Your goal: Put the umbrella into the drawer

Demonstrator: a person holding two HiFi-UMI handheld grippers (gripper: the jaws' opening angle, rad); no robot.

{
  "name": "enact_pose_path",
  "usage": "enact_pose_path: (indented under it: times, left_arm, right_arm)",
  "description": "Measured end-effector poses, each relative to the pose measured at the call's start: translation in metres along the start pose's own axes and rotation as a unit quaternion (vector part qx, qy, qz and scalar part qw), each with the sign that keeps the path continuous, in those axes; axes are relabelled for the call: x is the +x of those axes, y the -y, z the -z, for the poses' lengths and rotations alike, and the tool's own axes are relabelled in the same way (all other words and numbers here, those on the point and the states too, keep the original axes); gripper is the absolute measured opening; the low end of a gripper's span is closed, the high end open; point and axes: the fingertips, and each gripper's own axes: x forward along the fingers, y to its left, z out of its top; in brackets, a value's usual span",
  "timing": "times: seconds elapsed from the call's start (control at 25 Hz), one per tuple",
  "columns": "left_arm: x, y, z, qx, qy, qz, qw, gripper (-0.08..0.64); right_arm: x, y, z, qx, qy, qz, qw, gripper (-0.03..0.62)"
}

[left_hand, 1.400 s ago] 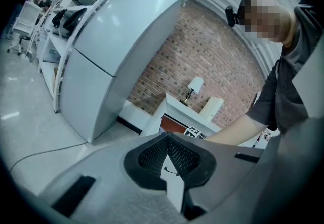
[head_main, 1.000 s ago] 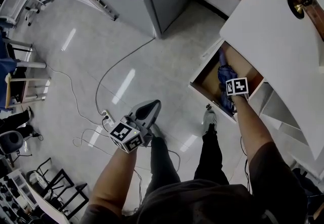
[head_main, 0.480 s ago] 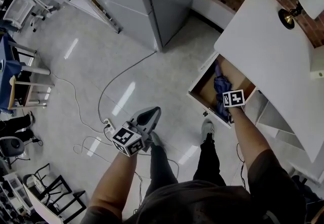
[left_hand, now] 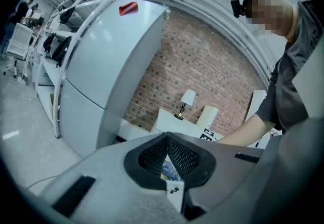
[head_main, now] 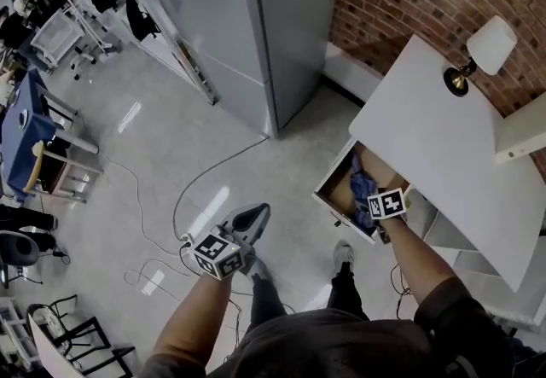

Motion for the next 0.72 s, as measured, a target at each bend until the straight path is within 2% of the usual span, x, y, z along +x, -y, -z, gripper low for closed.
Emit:
enact_pose_path:
  times: [0.16,0.36,0.72]
  left_arm:
    - [-0.015,0.015,-0.04,0.023,0.019,-0.007,0.9995,0.0]
    - [-0.032,0.034,-0.097,0.053,0.06,-0.009,0.9968,0.0]
    - [-0.058,0.075,-0.193,0.085,0.123,0.008,0.9887,0.0]
  right_arm:
    - [-0.055,-0.023,-0.04,-0.008,0.052,-0.025,0.998,0.365]
    - [-0.13,-0.041,-0.094,-0.026,0.127,-0.039,0.991,0.342]
    - [-0.256,-0.084,-0.181,-0.085,0.249,-0.076,0.962,0.31]
